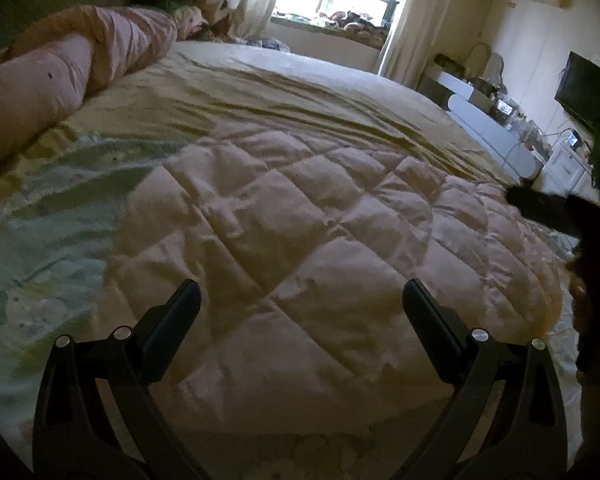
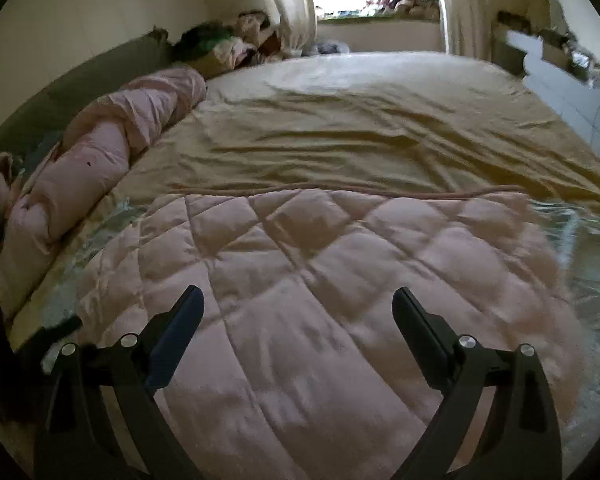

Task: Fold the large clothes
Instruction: 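Pull both grippers back from the folded pink blanket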

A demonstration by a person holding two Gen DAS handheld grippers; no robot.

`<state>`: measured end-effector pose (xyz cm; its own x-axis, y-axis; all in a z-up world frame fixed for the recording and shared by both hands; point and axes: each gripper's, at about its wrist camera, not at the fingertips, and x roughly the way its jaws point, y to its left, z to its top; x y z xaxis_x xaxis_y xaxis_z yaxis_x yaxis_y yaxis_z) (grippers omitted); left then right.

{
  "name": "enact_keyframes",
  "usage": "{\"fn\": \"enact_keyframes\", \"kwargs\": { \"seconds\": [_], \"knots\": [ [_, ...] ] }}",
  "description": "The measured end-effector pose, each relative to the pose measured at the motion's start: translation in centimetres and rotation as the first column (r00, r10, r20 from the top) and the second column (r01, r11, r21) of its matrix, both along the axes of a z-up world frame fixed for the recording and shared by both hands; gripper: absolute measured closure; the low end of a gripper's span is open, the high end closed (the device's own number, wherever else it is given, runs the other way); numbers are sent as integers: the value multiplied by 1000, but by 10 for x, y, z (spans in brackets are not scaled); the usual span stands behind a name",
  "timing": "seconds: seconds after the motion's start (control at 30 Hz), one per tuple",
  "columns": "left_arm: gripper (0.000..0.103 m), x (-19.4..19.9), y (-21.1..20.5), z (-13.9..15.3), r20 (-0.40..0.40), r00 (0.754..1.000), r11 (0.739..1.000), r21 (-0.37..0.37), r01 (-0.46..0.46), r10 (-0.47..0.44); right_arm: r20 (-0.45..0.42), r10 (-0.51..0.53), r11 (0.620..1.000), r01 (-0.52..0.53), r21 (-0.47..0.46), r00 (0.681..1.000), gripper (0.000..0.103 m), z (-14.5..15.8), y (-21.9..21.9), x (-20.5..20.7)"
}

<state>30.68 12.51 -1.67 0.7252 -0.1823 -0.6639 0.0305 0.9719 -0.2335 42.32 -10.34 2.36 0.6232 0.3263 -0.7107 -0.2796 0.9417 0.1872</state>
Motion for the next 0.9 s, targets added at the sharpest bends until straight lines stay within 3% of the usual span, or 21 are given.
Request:
{"fn": "enact_keyframes", "kwargs": {
  "seconds": [0.4,0.9],
  "knots": [
    [8,-40,1,30,67,997,998,42,-41,38,93,-69,998,70,-9,993,7,16,-70,-81],
    [8,-95,-12,44,96,993,993,87,-81,73,125,-125,992,123,29,984,6,19,-119,-133]
  ]
}}
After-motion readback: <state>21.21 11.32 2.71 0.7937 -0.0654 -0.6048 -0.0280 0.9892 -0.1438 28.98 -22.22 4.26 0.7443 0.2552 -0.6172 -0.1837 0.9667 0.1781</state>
